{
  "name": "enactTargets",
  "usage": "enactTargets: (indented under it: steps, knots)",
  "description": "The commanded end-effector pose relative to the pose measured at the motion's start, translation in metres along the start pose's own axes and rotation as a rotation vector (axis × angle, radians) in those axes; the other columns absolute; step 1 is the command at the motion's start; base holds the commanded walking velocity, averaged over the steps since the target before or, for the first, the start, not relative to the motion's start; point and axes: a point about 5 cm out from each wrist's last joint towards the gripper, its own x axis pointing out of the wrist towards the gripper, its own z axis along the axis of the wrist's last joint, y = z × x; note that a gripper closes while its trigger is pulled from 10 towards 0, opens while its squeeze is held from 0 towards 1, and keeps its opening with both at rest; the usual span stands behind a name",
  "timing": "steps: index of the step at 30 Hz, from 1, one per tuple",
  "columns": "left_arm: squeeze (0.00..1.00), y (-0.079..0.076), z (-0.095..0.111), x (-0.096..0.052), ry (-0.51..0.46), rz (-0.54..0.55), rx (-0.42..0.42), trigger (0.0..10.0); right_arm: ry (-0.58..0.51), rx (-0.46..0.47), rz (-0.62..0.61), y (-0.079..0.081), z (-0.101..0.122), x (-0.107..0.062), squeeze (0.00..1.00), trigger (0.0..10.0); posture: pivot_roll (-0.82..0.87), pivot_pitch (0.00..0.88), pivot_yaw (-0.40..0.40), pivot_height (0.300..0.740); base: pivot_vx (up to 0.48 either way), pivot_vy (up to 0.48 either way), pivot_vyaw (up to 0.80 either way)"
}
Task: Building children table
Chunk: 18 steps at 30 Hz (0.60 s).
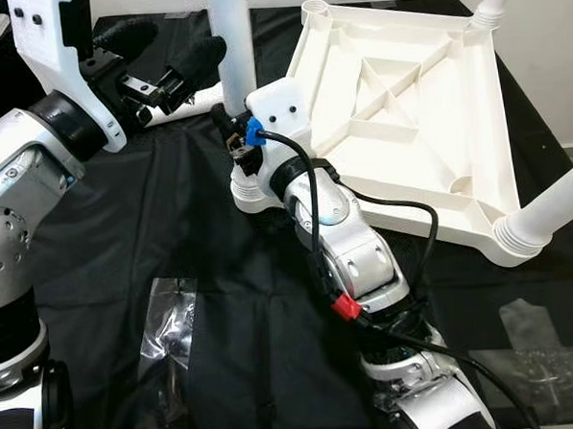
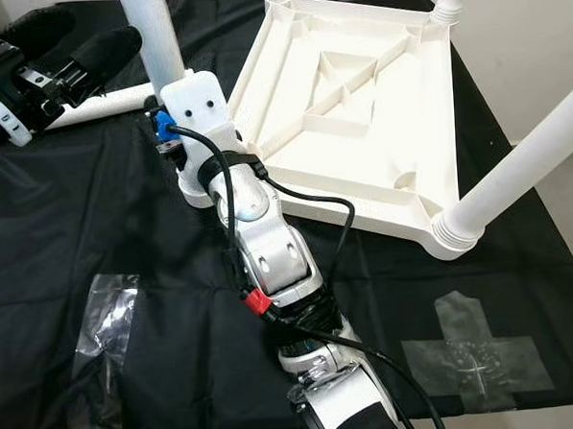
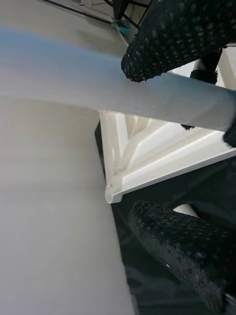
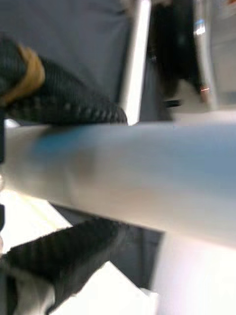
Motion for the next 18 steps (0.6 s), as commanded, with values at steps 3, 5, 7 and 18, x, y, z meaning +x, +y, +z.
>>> enactTargets:
  steps: [3, 5, 7, 18]
  knots:
    - [1.00, 0.001, -0.001, -0.004, -0.010, 0.005, -0.001, 10.0, 0.069, 0.097, -0.017, 0.004, -0.019, -0.011, 1.00, 10.0, 0.05, 0.272, -0.033, 0.740, 0.000, 0.000, 0.00]
    - [1.00, 0.001, -0.001, -0.004, -0.010, 0.004, -0.003, 10.0, 0.071, 0.095, -0.015, 0.003, -0.018, -0.013, 1.00, 10.0, 0.05, 0.270, -0.032, 0.740, 0.000, 0.000, 0.00]
    - [1.00, 0.001, -0.002, -0.004, -0.009, 0.003, -0.003, 10.0, 0.076, 0.092, -0.008, 0.003, -0.019, -0.014, 1.00, 10.0, 0.05, 0.269, -0.033, 0.740, 0.000, 0.000, 0.00]
    - [1.00, 0.008, -0.009, -0.010, 0.010, 0.032, -0.002, 10.0, 0.202, 0.054, 0.168, 0.008, -0.040, -0.036, 1.00, 10.0, 0.04, 0.263, -0.028, 0.740, 0.000, 0.000, 0.00]
